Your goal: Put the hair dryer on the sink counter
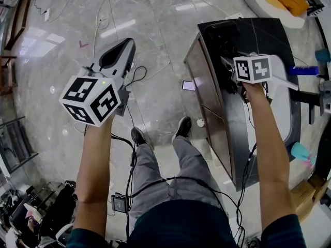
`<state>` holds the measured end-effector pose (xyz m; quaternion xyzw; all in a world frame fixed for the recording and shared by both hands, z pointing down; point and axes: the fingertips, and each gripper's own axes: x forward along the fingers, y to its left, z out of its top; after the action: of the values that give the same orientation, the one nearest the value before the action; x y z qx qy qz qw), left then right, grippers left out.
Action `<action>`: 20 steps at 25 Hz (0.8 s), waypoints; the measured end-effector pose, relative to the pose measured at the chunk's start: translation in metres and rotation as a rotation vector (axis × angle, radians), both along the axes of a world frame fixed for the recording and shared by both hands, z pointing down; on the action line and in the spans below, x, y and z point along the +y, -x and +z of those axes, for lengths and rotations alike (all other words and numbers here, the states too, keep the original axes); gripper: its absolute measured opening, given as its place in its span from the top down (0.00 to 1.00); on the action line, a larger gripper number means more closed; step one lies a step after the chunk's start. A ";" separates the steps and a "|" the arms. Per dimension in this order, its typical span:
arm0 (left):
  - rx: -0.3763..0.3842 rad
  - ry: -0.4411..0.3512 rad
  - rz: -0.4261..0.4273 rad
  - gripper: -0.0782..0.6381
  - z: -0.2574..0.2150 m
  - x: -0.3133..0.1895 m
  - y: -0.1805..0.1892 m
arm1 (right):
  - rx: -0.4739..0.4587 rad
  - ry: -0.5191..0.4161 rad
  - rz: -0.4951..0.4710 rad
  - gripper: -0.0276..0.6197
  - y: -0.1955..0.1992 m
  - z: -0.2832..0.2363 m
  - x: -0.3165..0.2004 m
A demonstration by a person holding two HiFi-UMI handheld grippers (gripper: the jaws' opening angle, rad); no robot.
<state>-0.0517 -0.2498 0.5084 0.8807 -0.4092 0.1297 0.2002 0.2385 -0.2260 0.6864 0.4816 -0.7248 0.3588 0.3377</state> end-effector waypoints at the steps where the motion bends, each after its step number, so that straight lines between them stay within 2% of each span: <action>1: 0.001 0.001 -0.001 0.88 0.000 0.001 0.001 | 0.001 -0.001 -0.002 0.68 0.000 0.000 0.000; 20: 0.001 0.018 0.010 0.88 0.004 0.008 0.003 | 0.068 0.018 -0.032 0.66 0.000 0.004 -0.003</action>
<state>-0.0542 -0.2421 0.5128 0.8811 -0.4033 0.1338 0.2077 0.2381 -0.2287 0.6904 0.4790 -0.7173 0.3432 0.3719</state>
